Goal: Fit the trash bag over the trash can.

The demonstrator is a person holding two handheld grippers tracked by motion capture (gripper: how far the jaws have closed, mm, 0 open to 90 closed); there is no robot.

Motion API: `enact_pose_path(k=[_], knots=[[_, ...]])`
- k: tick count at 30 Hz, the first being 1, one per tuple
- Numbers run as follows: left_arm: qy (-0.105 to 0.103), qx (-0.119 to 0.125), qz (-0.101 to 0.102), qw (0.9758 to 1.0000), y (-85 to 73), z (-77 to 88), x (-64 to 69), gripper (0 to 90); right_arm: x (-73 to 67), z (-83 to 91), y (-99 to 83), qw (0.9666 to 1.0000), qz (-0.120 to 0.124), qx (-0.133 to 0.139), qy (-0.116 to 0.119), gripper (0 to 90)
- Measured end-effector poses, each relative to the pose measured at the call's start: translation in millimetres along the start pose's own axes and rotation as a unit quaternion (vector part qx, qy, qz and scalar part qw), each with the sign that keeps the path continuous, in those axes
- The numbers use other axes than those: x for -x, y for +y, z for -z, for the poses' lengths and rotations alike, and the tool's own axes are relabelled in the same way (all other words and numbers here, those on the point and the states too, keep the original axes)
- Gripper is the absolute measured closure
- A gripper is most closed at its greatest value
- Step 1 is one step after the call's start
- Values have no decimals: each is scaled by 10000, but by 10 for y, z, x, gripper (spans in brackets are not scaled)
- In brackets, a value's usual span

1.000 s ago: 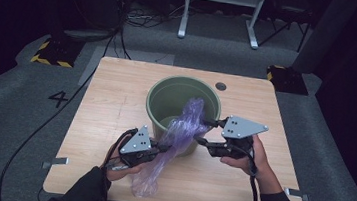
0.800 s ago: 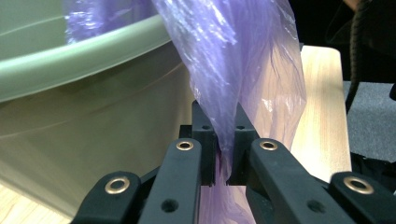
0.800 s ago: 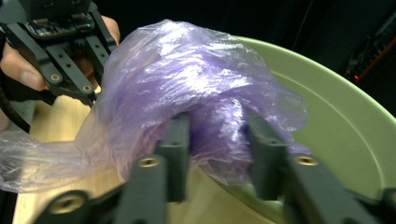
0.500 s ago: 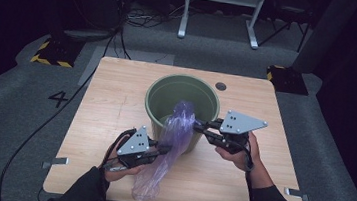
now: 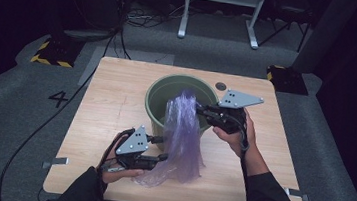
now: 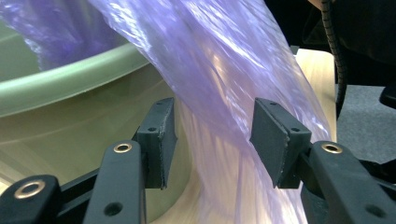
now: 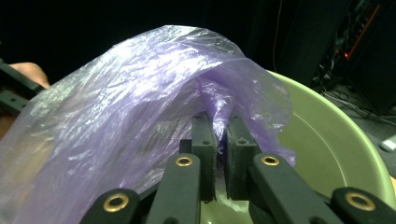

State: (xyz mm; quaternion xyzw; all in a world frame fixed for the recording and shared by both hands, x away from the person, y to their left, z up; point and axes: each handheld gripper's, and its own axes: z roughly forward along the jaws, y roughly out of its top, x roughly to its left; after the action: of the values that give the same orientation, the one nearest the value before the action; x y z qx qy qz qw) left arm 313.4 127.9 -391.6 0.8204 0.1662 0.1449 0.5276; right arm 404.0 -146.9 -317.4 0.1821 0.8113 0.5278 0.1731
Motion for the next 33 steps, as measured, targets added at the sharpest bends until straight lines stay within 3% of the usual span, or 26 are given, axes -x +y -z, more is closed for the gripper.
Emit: enact_pose_path(k=[5,13,14,15,18,21,26,30,31,33], knots=[[-159,-26,-55,9999,3,-16,2,513,57,-88,53,9996,-132,-180,-155,826],[-10,205,-47,9998,46,-53,-9,665,51,-203,33,9980,-91,-545,-319,769],[497,235,-181,9983,81,-50,5,651,55,-223,28,9976,-46,-615,-328,776],[604,249,-186,9977,98,-39,4,584,57,-229,23,9973,-39,-659,-327,793],[563,386,-54,9977,109,0,-7,433,68,-239,4,9968,9,-741,-311,833],[356,504,38,9981,91,24,21,366,82,-240,-20,9966,-7,-770,-304,836],[116,560,145,9983,69,45,63,337,75,-235,-45,9966,7,-752,-338,836],[-404,584,215,9972,55,68,130,302,68,-228,-45,9963,35,-752,-407,836],[-404,584,215,9972,55,68,130,297,68,-228,-45,9963,35,-752,-407,836],[-777,529,111,9955,62,70,209,273,64,-219,-35,9960,68,-767,-458,836]])
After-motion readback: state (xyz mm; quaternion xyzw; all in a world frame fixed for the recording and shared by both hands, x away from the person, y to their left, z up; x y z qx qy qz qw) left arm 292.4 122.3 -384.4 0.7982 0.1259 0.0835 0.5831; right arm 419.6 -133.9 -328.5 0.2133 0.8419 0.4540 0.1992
